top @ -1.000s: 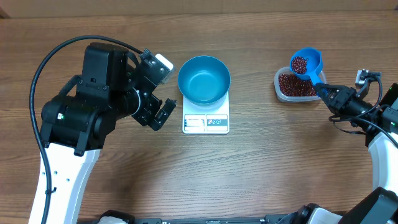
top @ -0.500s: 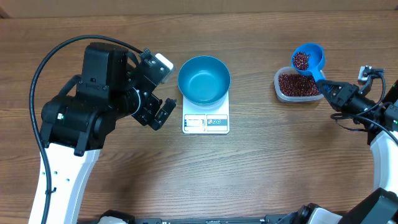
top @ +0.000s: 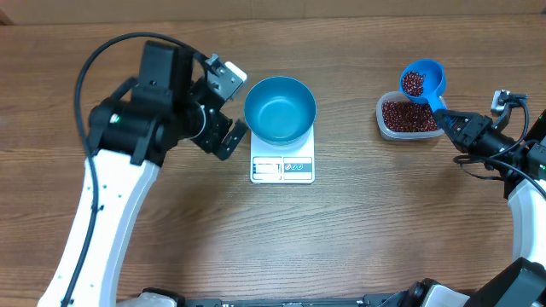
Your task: Scoop item into bowl and weigh 150g on scale
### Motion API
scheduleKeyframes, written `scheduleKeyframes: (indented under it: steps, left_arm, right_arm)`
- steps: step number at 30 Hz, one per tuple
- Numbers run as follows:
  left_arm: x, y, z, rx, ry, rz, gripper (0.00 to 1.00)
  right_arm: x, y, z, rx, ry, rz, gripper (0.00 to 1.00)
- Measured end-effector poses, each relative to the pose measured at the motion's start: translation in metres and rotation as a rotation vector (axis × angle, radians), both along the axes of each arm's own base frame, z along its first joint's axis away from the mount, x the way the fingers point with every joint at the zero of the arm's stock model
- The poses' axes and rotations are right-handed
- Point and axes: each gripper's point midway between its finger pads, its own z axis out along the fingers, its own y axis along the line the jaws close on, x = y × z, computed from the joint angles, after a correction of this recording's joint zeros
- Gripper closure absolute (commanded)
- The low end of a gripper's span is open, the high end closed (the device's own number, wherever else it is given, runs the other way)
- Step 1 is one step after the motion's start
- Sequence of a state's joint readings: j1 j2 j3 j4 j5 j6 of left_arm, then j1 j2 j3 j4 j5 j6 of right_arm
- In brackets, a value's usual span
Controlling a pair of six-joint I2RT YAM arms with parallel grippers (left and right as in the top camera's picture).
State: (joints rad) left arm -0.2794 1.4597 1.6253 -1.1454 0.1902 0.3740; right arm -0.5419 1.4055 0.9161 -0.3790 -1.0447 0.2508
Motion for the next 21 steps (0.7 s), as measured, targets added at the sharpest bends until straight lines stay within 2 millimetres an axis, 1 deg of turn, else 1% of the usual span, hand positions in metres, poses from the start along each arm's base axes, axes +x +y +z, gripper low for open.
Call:
scheduleKeyframes:
  steps: [3,6,21]
  left_arm:
    - [0.007,-0.002,-0.011,0.007,0.027,0.0,0.01]
    - [0.009,-0.003,-0.016,0.01,0.04,-0.001,0.01]
    - [0.009,-0.003,-0.016,0.008,0.043,-0.003,0.0]
  right_arm:
    - [0.0,0.0,0.0,0.001,-0.002,0.002,0.96]
    - [0.0,0.0,0.001,0.001,-0.003,0.002,0.96]
    - [0.0,0.0,0.001,0.002,-0.003,0.003,0.96]
